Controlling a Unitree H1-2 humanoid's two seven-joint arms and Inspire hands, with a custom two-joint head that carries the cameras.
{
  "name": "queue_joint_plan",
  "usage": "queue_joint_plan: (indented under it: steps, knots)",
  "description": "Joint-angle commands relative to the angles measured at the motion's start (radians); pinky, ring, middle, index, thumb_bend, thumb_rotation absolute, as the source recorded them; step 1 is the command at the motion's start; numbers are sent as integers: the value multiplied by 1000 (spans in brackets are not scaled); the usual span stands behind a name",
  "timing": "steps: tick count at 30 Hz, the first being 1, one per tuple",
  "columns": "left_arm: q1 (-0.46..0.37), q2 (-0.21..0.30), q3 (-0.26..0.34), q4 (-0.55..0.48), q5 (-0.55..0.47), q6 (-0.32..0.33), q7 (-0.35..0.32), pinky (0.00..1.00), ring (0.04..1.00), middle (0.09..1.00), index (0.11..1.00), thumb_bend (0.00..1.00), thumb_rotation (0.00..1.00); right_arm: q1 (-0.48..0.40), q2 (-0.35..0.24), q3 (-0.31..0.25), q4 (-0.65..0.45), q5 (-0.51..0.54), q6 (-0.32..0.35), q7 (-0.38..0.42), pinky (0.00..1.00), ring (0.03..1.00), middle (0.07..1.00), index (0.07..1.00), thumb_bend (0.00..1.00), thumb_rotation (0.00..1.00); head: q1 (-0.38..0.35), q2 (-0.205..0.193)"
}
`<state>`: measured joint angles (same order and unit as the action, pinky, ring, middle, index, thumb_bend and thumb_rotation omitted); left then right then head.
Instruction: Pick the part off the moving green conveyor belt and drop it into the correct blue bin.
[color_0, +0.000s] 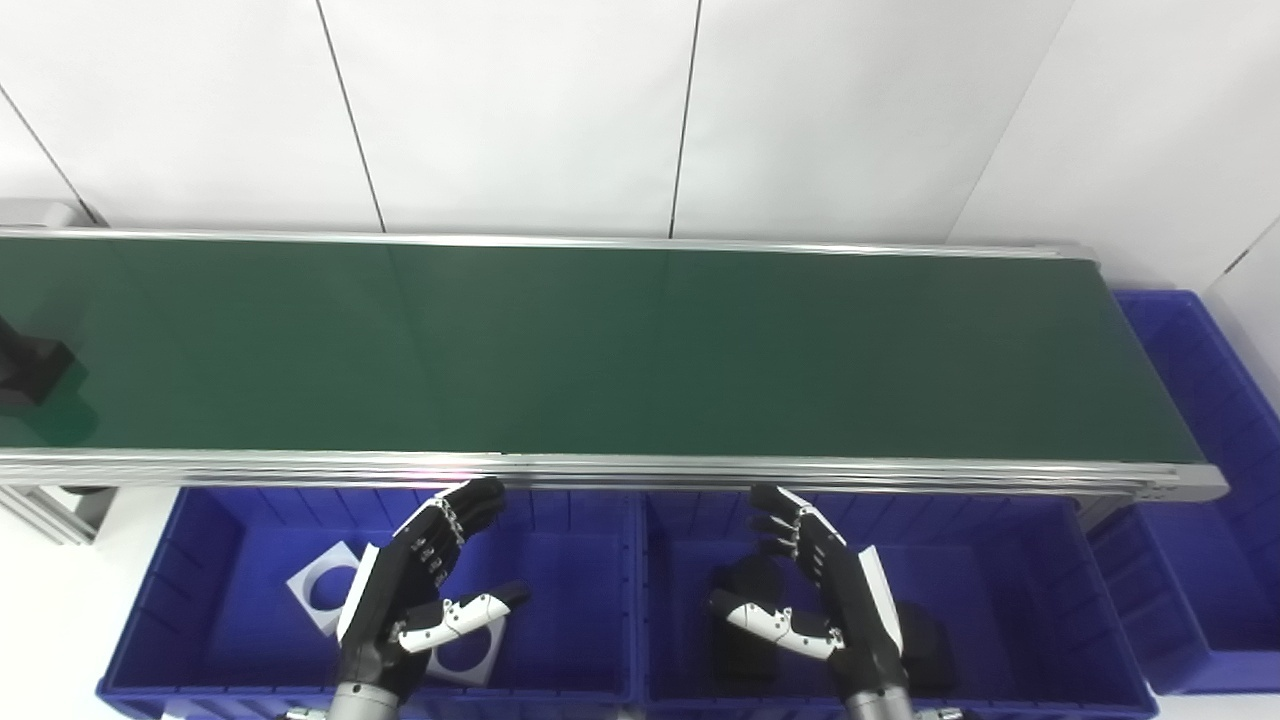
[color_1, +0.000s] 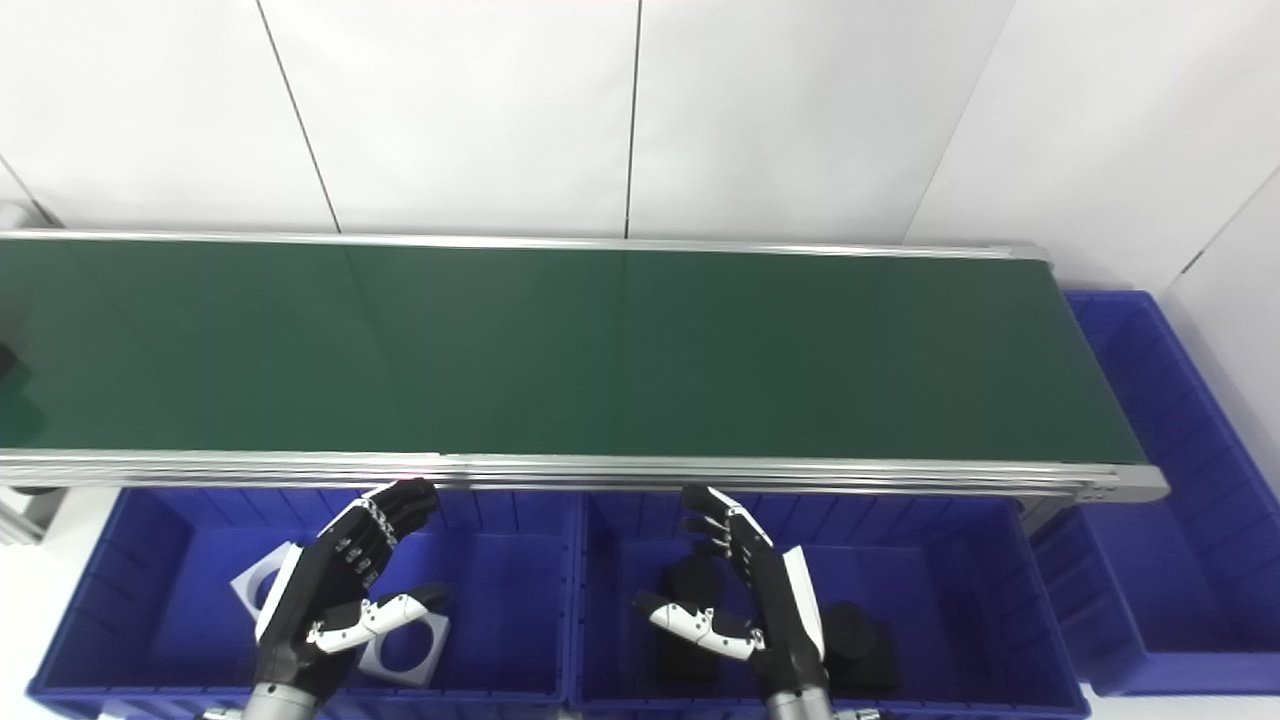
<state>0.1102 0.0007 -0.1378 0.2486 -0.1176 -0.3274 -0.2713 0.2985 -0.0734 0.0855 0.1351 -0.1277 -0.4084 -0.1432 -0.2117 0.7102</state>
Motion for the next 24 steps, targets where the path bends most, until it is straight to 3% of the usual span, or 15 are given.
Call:
queue_joint_plan:
  steps: [1,24]
  knots:
    - [-12,-5,1,-28,8,-15,10,850,795,800,751,626,2,-2,-1,-1,-35,9,-61,4,686,762,810,804,687,154,1,0]
    - [7,-20,-12,-30,9,-28,26,860,796,798,737,634,0,9,-12,-13,-40,31,-61,22,689,765,811,801,693,146,36,-3]
